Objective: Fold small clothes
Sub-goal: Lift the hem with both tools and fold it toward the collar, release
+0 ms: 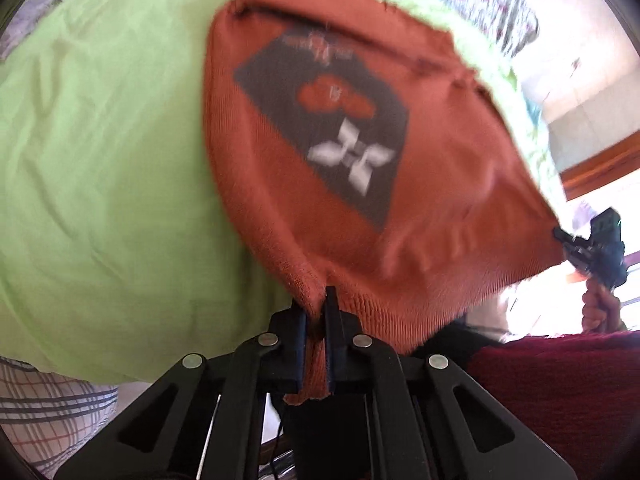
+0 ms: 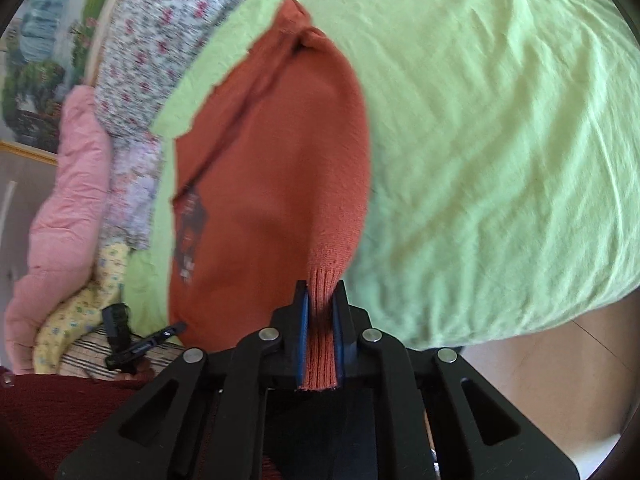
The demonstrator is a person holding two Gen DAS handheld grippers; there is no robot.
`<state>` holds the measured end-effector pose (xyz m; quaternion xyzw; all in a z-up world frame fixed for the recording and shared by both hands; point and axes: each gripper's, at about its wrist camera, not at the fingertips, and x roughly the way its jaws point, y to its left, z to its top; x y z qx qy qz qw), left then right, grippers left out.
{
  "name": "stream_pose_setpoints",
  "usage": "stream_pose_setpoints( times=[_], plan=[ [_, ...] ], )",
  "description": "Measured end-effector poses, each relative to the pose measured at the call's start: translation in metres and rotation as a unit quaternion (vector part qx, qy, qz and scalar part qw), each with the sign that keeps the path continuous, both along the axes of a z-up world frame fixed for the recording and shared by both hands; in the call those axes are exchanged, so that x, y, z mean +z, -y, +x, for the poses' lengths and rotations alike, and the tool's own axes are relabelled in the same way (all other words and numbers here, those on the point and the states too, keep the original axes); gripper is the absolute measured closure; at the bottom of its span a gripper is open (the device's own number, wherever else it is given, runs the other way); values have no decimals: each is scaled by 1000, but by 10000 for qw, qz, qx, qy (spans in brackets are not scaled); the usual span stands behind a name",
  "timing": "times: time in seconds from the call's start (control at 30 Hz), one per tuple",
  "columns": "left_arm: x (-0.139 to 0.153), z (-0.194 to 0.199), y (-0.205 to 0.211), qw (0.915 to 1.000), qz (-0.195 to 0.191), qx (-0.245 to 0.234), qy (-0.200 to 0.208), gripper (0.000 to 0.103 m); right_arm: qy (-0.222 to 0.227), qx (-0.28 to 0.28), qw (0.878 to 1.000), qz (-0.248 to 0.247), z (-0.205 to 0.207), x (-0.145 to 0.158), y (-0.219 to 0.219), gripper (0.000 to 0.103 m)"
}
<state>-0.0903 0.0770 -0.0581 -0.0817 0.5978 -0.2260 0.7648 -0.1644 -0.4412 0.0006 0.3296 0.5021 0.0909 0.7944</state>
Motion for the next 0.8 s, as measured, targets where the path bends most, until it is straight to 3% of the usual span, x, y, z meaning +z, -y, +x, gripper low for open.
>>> stream_pose_setpoints(
  times=[0.3,0.43,0.6,0.8],
  plan=[
    [69,55,-6,9935,-713,535,712,98,997,-84,9945,315,47,64,5,92],
    [92,102,-2,9875,-741,736,1177,99,1374,-30,9901,288,92,85,2,92],
    [107,163,9,9799,-629,1023,1593,99,1583,-150,9871,200,148,91,9,92],
    [104,234,21,9767,-531,1303,1619,99,1524,-422,9874,-6,217,83,22,92]
  ],
)
